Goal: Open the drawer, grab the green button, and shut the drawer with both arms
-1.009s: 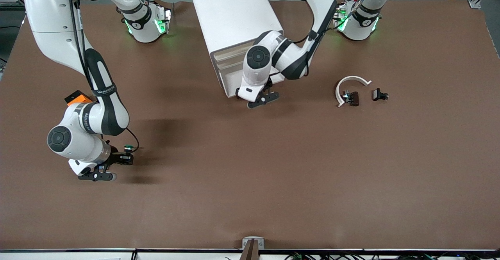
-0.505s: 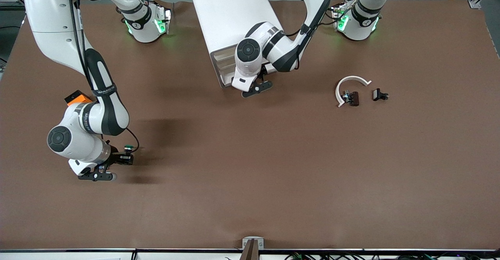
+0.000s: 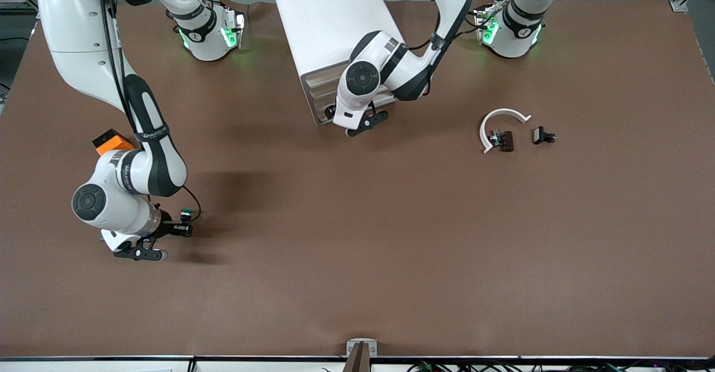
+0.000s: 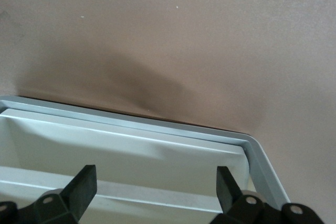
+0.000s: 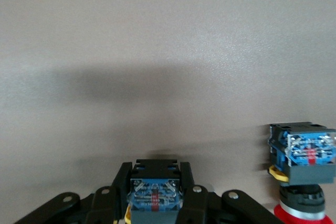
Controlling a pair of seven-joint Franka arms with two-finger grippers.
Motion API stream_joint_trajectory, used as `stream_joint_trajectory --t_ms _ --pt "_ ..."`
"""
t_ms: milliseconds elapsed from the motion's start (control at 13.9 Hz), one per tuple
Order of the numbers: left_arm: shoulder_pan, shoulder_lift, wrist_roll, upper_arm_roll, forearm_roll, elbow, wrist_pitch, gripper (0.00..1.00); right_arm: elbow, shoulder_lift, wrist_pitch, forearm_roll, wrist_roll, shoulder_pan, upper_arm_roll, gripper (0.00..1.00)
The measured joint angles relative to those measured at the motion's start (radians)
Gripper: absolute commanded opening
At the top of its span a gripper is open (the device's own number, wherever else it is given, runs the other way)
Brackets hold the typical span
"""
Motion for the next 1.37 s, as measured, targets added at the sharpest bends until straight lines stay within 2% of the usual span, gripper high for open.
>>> stream_joint_trajectory --t_ms 505,721,793,865,1154,1370 --pt "0.011 0.000 0.007 0.006 -0.020 0.004 0.003 1.00 0.014 0.013 0.002 0.000 0.008 0.000 0.000 0.00" --pt "0.064 -0.004 0.062 0.030 0.007 0.036 0.009 1.00 0.015 0.013 0.002 0.000 0.014 0.000 0.000 0.00" --pt "0.098 -0.009 0.067 0.034 0.045 0.056 0.010 1.00 0.015 0.013 0.002 0.000 0.015 0.000 0.000 0.14" --pt "0.137 -0.018 0.073 0.035 0.085 0.077 0.010 1.00 0.015 0.013 0.002 0.000 0.017 0.000 0.001 0.99" --pt "0.283 -0.094 0.097 0.038 0.231 0.123 0.004 1.00 0.015 0.013 0.002 0.000 0.020 0.000 0.001 1.00" --pt "0.373 -0.199 0.153 0.038 0.351 0.126 -0.078 1.00 0.018 0.012 0.002 0.000 0.019 0.000 0.001 1.00"
